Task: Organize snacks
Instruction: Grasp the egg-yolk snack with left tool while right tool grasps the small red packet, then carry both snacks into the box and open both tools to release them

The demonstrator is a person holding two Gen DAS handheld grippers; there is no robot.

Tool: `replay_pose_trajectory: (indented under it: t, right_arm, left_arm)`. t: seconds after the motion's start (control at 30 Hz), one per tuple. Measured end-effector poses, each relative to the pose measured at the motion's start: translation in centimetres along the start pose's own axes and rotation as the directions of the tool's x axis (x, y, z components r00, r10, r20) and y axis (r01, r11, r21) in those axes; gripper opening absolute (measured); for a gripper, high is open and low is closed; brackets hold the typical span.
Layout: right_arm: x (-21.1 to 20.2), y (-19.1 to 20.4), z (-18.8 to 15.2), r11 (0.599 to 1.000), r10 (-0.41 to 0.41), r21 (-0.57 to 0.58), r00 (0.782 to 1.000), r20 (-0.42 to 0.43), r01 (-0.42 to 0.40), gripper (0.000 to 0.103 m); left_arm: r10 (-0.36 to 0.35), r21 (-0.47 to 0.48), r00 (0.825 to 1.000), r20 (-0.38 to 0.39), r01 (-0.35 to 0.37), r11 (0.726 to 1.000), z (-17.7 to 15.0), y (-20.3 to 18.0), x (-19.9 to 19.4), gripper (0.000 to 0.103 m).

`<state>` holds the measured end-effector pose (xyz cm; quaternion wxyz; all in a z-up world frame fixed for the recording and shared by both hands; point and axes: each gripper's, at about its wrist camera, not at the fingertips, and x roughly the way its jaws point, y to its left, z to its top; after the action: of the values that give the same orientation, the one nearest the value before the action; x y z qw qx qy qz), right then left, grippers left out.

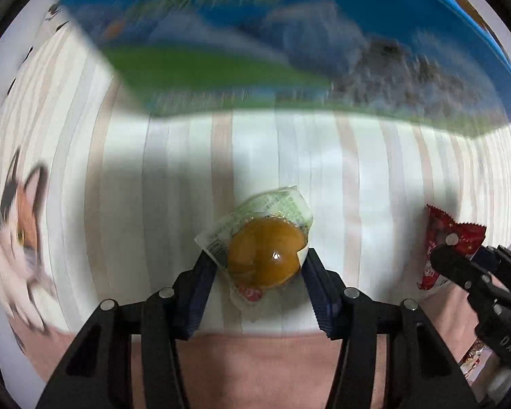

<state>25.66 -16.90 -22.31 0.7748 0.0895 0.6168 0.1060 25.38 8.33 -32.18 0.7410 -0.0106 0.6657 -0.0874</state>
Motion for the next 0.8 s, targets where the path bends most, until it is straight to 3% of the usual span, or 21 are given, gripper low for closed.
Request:
replay_pose_trajectory:
  t: [0.23,0.33,0.47,0.6,0.8]
  right_arm:
    - [0.0,0.6,-4.5,1.0,0.026,-0.014,0.997,-0.079,-0.027,0.04]
    - [0.9,0.7,-6.0,1.0,0.004,-0.025,0.993,-0.119,-0.007,0.04]
    - [3.1,0.8,-6.4,1.0,-0.005,-0.003,0.986,-0.167,0.004,0.041]
    - [4.1,0.7,-6.3,1.0,-0.011,0.02,0.985,-0.174,0.014,0.044]
    - [4.9,1.0,-6.0,0.999,-0.011,0.042,0.985,-0.172,0.018,0.046]
  left_arm:
    - [-0.059,-0.08,0.996,-0.067,0.054,0.995,-7.4,1.0,0.3,0.049]
    - [-0.065,-0.1,0.994,-0.088,0.056,0.993,-8.8,1.2,1.3,0.05]
    - [-0.081,-0.136,0.991,-0.11,0.065,0.989,-8.8,2.0,2.6,0.055]
    - [-0.041,-0.11,0.99,-0.134,0.026,0.994,-7.9,1.5,3.6,0.057]
    - [0.008,-0.074,0.995,-0.099,-0.015,0.997,-7.5,-1.4,3.6,0.053]
